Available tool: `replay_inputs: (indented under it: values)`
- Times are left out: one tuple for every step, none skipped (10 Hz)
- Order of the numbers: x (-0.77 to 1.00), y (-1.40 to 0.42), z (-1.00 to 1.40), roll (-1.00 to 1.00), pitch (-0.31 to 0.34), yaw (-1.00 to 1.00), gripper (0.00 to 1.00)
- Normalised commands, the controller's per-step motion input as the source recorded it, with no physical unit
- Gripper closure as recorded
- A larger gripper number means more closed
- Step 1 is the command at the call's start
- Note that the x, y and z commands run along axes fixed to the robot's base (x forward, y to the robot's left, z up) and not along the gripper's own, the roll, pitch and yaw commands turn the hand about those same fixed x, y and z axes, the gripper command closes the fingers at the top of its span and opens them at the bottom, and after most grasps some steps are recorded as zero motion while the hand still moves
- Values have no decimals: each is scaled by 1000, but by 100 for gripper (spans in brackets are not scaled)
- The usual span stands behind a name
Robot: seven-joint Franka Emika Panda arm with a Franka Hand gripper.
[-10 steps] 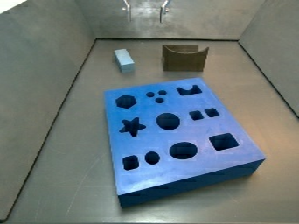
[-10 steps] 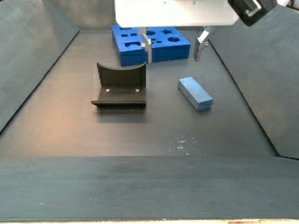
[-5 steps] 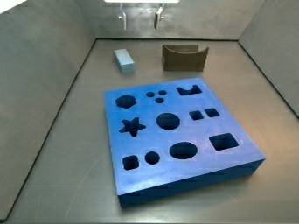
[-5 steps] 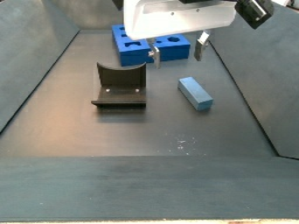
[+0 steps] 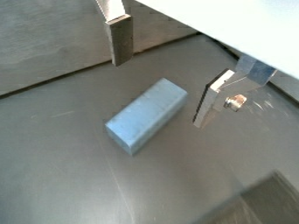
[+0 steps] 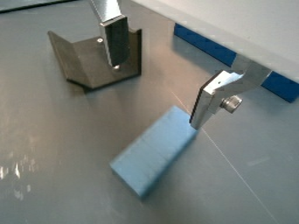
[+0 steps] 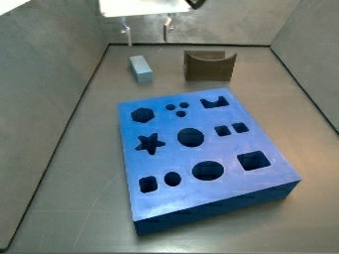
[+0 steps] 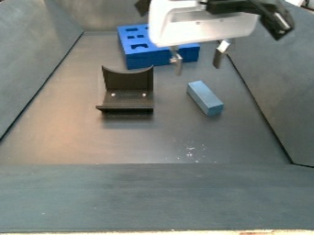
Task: Pick up the rectangle object. Move up. Place the rectangle object on the fixture. Regrasp the rectangle object. Move to above the board. Insert the rectangle object.
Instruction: Pick up the rectangle object.
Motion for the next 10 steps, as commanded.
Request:
replay_inputs:
  values:
    - [0, -11, -29, -94, 17, 0, 0]
    - [-134, 0, -560, -483, -231, 0, 0]
    - [-91, 0, -549, -486, -340, 0, 0]
    - [0, -20, -11, 0, 0, 0, 0]
    - [0, -51, -709, -271, -206, 0, 0]
    - [0, -46, -743, -294, -277, 0, 0]
    - [0, 0, -397, -140, -229, 0, 0]
    - [20, 0, -51, 0, 0, 0, 0]
    - [0, 0, -743, -129, -249, 0, 0]
    - [0, 0, -723, -191, -303, 0, 0]
